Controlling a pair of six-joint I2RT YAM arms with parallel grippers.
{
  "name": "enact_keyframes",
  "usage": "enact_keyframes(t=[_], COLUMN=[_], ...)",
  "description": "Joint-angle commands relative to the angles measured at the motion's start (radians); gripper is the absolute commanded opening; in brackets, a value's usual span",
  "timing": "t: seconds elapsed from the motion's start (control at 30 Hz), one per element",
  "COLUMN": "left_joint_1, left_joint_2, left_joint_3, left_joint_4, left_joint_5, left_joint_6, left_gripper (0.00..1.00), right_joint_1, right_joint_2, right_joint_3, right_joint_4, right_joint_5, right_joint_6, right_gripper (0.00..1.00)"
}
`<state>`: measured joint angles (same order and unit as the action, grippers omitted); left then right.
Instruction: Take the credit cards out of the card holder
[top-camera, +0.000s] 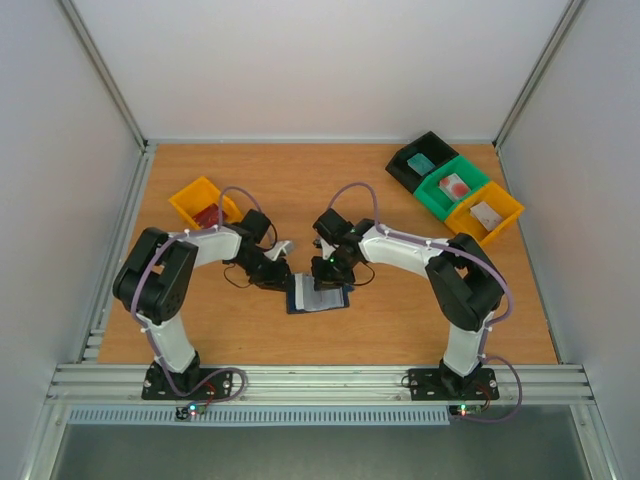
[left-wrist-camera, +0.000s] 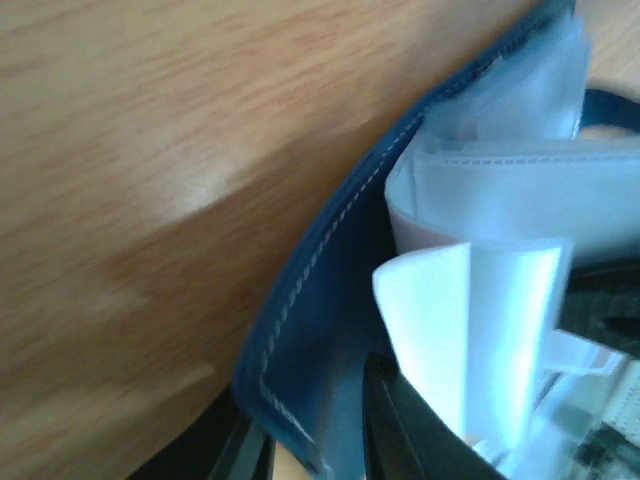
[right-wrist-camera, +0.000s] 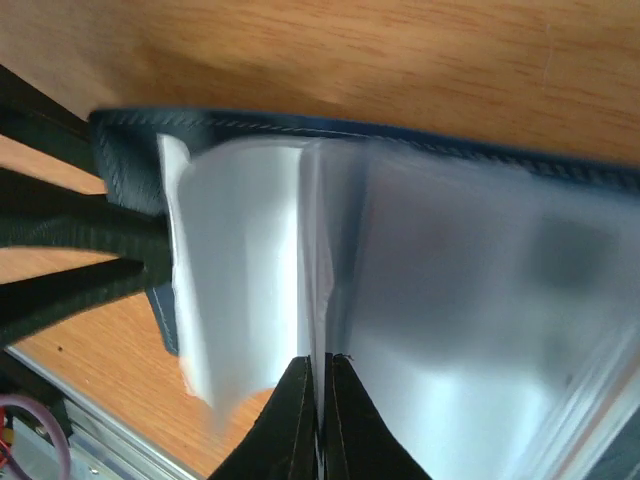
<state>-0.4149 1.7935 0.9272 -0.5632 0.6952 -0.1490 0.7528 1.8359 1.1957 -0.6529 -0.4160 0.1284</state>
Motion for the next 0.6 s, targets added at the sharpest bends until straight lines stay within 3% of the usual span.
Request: enact_keyframes(t=[0.0,0.13,0.3,0.37,0.57], left_joint_1=[-0.003,0.005,0.014,0.008,-0.004], left_joint_2=[-0.046,-0.100,-0.116,-0.089,-0.001], left_joint_3=[0.005,0.012,0.009,-0.014,0.028], left_joint_4=[0.005,-0.020,0.005,0.068,0.047], left_joint_5=[0.001,0.073,0.172,0.177,0.104], left_joint_6=[0.026,0.052,0.032,-0.024,-0.025], left_gripper=[0.36,0.65,0.89,0.89,0.54], right_joint_1=[0.008,0.008,0.007,0.008,0.008], right_joint_2=[0.024,0.011,-0.001,-0.001,-0.007], right_joint_3=[0.038,0.039,0.038,0.040,0.034], right_joint_4=[-0.015,-0.029,-0.032,-0.015,0.020], right_joint_5=[0.009,0.027,0.012,-0.015,-0.058], right_joint_6=[0.002,0.001,0.002,0.010,0.017], right_gripper=[0.01,0.01,0.01,0.01,0.02])
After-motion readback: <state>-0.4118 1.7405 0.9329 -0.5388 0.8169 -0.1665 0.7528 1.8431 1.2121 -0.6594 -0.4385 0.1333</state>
